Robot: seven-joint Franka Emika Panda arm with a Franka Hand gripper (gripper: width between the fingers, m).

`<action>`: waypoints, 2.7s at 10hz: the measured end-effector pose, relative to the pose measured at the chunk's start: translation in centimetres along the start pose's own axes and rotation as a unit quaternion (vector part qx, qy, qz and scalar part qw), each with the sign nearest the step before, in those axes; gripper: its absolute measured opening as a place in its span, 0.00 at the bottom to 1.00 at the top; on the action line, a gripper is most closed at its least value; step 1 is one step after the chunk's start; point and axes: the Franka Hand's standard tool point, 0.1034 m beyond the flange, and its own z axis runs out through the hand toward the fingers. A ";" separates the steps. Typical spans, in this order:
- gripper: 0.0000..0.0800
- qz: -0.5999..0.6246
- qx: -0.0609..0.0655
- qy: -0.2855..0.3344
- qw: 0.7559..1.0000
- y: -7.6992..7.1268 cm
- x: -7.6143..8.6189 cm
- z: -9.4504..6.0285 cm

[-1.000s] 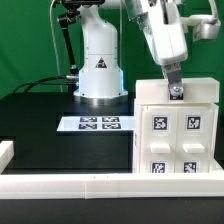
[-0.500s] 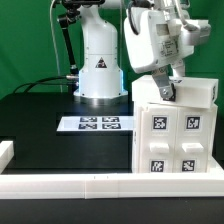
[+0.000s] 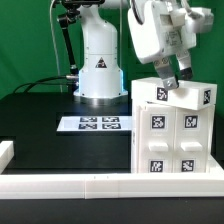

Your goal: Assemble cabinet

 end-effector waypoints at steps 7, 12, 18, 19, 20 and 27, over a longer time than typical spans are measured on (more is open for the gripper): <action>1.00 -0.199 -0.001 0.010 0.980 0.0 -0.9 -0.4; 1.00 -0.484 -0.024 0.019 0.875 0.6 -2.7 -0.5; 1.00 -0.662 -0.026 0.014 0.749 0.5 -2.6 -0.6; 1.00 -0.699 -0.029 0.017 0.714 0.4 -2.5 -0.6; 1.00 -0.770 -0.037 0.027 0.636 0.3 -2.3 -0.6; 1.00 -0.947 -0.054 0.030 0.315 -0.2 -1.4 -0.5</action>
Offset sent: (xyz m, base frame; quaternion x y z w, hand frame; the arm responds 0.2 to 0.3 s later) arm 0.0000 0.0000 0.0000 0.0000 0.0000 -0.0650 0.9979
